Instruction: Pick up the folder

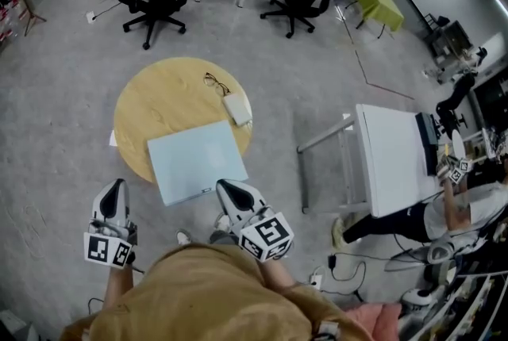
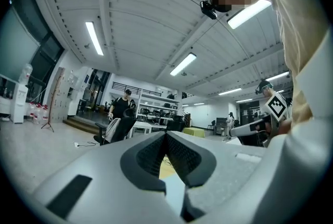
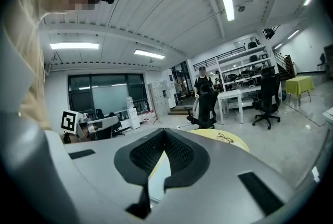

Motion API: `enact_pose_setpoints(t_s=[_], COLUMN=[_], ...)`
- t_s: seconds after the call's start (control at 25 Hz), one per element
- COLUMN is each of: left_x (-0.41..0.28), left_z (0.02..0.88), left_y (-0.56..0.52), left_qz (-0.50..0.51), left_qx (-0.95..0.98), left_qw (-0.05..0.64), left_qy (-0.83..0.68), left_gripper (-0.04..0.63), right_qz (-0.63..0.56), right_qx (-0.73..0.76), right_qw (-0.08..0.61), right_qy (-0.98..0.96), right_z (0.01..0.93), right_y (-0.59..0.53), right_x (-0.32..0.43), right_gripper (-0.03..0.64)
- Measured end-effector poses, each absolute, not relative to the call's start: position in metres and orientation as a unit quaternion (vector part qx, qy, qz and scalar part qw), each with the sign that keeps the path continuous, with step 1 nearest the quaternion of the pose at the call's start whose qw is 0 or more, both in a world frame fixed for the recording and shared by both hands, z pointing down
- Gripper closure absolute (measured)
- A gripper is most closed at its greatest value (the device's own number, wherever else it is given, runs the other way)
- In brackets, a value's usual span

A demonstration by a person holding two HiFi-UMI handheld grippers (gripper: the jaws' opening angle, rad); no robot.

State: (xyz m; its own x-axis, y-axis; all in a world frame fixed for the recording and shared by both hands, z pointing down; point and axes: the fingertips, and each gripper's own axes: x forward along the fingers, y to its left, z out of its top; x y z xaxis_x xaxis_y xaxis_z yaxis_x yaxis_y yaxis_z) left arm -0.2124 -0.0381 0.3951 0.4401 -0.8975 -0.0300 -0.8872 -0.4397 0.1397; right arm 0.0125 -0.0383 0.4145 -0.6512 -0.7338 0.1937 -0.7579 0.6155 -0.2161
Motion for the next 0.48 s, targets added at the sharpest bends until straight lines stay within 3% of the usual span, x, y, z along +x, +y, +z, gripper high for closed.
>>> enact_pose_setpoints(t_s=[0.48], left_x=[-0.203], left_z=[0.421], left_y=[-0.061], left_qz=[-0.014], left_qx=[0.837], left_qw=[0.075], left_qy=[-0.542], left_gripper=[0.592], right_qz=[0.250], right_qx=[0.374], right_qw=[0.042], right_qy=[-0.892], right_z=[0.489], right_y=[-0.063], right_x=[0.023], right_gripper=[0.615])
